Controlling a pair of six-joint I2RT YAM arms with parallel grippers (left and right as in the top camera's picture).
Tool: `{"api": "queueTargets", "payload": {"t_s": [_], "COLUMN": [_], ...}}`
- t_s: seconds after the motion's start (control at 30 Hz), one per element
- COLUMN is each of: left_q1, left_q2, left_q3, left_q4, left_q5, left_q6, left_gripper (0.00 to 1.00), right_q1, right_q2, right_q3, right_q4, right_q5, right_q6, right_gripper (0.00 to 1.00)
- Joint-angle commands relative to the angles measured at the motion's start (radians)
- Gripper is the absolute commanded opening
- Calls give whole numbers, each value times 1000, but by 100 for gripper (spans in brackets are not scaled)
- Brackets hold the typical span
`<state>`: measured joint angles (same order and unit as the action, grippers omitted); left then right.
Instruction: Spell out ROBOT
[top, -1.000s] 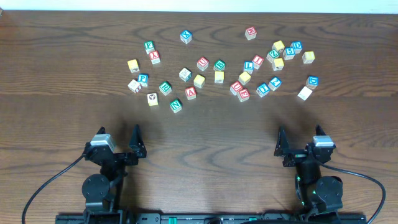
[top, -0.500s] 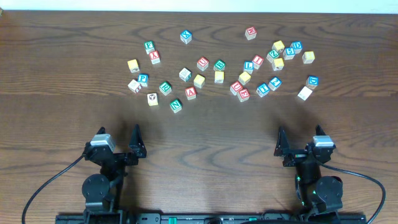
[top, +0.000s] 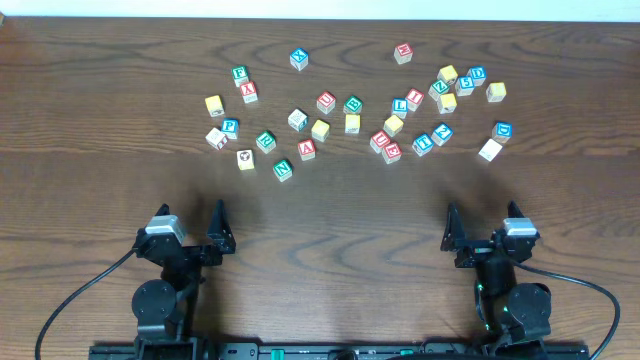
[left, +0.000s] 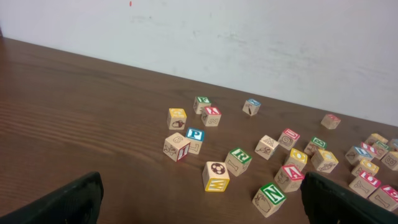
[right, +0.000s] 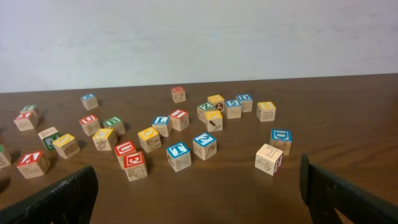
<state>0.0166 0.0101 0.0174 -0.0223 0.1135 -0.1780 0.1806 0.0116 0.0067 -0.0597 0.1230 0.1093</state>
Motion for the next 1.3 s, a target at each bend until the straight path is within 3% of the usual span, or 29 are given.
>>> {"api": "queueTargets", "payload": {"t_s": [0.0, 0.77, 0.93, 1.1, 1.27], "left_q1": [-3, -2, -2, -2, -2], "left_q2": [-6, -6, -6, 42, 278], "left_q3": [-13, -10, 25, 172, 492], "left_q4": [-39, -21, -24, -105, -249], "left_q5": [17, 16, 111, 111, 112], "left_q6": [17, 0, -2, 19, 74], "left_gripper": [100, 100, 100, 100, 100], "right_q1": [-5, -5, -5, -5, -5], "right_q2": [-3, -3, -3, -3, -3], "right_q3": [-2, -2, -2, -2, -2], "right_q4": [-4, -4, -4, -4, -4], "right_q5": [-2, -2, -2, -2, -2], "right_q6": [-13, -13, -13, -13, -13], "right_gripper": [99, 99, 99, 99, 99]}}
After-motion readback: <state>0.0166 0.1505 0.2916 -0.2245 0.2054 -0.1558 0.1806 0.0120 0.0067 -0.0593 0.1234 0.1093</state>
